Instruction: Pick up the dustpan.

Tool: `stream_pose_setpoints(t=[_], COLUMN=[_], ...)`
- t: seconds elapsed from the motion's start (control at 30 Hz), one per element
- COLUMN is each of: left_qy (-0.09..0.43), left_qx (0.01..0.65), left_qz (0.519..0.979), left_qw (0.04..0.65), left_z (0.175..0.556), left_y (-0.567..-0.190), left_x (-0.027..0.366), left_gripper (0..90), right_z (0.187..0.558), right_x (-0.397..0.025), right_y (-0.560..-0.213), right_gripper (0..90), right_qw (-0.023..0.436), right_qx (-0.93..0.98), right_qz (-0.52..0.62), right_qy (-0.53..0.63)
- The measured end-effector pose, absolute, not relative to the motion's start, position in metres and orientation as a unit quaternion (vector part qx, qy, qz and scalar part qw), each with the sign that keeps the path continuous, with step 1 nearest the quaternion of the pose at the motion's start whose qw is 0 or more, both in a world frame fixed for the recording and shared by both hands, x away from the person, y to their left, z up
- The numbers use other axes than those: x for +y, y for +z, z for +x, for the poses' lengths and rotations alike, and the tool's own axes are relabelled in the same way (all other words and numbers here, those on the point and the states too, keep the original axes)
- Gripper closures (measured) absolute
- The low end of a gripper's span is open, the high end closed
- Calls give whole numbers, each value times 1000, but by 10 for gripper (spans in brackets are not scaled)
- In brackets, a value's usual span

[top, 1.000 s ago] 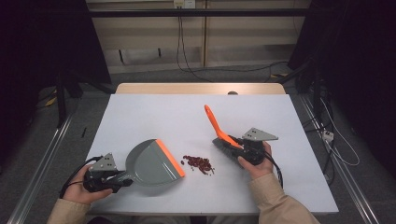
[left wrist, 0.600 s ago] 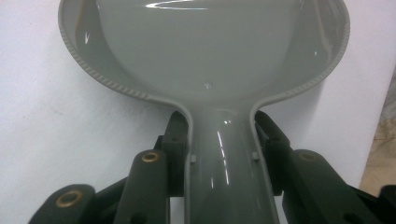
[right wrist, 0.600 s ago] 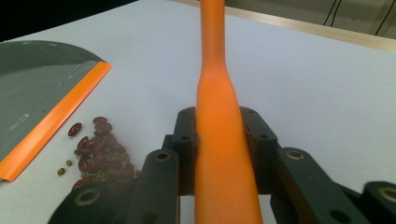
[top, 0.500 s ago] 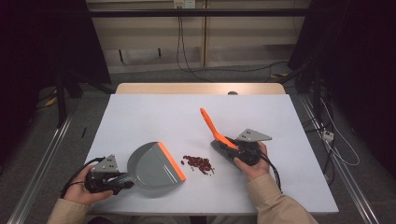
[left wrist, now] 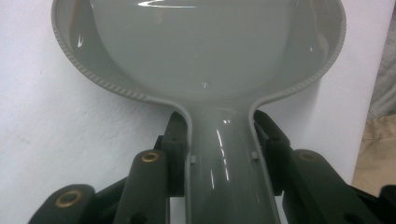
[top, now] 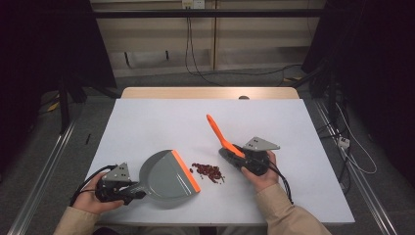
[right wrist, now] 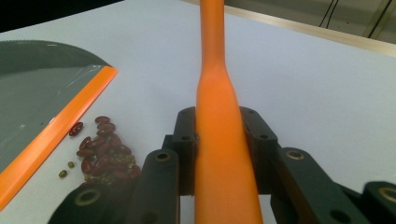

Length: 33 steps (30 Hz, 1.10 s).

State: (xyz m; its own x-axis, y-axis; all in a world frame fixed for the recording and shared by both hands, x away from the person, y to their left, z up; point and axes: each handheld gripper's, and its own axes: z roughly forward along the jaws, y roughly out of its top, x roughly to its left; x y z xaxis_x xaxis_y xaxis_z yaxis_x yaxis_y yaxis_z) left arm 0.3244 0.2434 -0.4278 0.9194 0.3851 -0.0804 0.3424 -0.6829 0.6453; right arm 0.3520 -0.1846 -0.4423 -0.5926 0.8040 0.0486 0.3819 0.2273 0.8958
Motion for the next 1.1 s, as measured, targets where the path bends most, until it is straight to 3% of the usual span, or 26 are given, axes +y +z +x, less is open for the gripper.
stream_pose_setpoints(t=[1.1], left_qy=[3], left_qx=[194], left_qz=[920], left_qw=[341], left_z=[325], left_y=[-427], left_x=[214], left_gripper=[637], right_z=[332], right_x=[-133], right_y=[-446], right_gripper=[699], right_qw=[246], right_qx=[734], right_qz=[422], right_qy=[472])
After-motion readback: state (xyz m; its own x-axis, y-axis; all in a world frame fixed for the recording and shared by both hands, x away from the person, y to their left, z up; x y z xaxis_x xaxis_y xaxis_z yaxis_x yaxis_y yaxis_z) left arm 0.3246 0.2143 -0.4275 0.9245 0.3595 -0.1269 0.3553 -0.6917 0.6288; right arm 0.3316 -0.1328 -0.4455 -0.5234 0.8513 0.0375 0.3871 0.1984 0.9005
